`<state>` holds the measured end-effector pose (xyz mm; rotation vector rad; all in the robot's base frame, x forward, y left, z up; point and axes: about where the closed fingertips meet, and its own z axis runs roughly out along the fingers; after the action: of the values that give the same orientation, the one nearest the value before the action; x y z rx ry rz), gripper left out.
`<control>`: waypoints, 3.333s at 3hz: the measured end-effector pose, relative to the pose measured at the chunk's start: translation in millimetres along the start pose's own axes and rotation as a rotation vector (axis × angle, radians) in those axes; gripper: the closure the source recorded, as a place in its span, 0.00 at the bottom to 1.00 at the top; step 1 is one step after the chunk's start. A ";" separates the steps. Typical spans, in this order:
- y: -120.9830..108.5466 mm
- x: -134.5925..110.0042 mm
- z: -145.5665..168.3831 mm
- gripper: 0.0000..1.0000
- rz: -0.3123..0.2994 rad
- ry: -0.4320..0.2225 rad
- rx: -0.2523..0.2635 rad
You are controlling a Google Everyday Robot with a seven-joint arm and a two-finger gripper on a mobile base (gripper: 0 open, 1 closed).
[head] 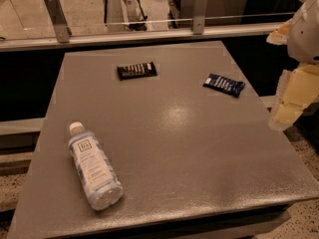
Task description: Move rxbar blueberry near blue plastic bottle
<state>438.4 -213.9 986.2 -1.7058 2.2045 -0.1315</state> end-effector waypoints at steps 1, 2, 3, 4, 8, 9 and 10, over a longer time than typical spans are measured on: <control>0.0 0.0 -0.1 0.00 0.000 0.000 0.000; -24.0 9.6 25.0 0.00 0.029 -0.055 0.005; -61.7 22.1 58.1 0.00 0.087 -0.117 0.014; -100.5 26.6 98.0 0.00 0.164 -0.200 -0.002; -145.7 0.0 198.0 0.00 0.329 -0.394 -0.094; -139.2 -13.8 202.1 0.00 0.318 -0.411 -0.119; -132.3 -24.6 205.2 0.00 0.311 -0.421 -0.144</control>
Offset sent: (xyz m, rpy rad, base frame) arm 0.0561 -0.0243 -0.0436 0.1140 -0.0122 -0.0148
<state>632.6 -198.0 837.1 -1.2841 2.1536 0.4328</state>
